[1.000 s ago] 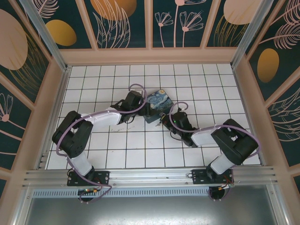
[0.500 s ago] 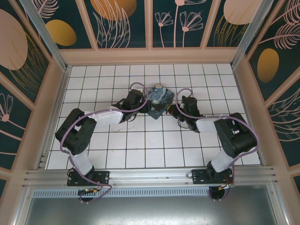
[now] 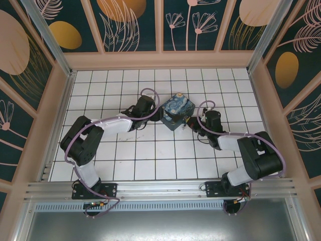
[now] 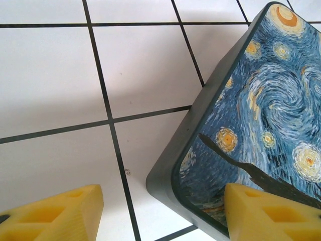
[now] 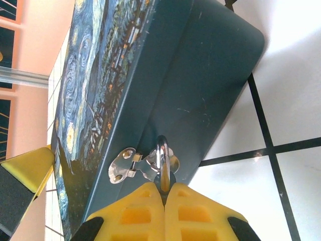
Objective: Unlock the padlock with the key
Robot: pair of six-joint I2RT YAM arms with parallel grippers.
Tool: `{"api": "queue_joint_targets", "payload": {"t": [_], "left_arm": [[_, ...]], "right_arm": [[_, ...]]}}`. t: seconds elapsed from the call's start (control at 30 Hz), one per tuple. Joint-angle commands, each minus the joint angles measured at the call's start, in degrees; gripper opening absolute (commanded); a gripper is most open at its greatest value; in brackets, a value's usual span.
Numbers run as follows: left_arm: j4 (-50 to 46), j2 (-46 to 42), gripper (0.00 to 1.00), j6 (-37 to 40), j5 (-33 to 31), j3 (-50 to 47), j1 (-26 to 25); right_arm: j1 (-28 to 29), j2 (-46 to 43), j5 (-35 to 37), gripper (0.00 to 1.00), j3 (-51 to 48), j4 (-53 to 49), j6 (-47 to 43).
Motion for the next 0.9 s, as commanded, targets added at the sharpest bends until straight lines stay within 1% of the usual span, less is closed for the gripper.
{"api": "queue_joint_targets", "payload": {"t": [0.0,0.17,0.27,0.47,0.57,0.87], "left_arm": [[-15.84,1.93,0.68,1.26,-3.07,-3.43,0.87],[-16.91,-4.38,0.72,0.3,-3.02,-3.25,-0.21],[-19.02,-4.4,0.73,0.87,-2.93,1.91,-1.96],[-21.38,0.38,0.73,1.77,-3.22,9.6,-4.75],[-21.1,0.93,0.73,1.79,-5.45,11.3,-6.36],[-23.05,6.72,0.73,3.6,-7.02,19.46,-9.12]], "right_arm": [[-1.14,-1.74,0.31,0.0,-0.88,2.25,0.51],[-0.93,-1.73,0.35,0.0,-3.0,2.82,0.48],[-0.94,-1.52,0.84,0.0,-3.72,1.44,0.05],[-0.9,-1.7,2.68,0.0,-3.9,-2.14,-1.35],[-0.89,-1.83,2.94,0.0,-4.08,-2.54,-1.69],[-0.89,-0.71,2.97,0.0,-4.34,-1.31,-1.4]]}}
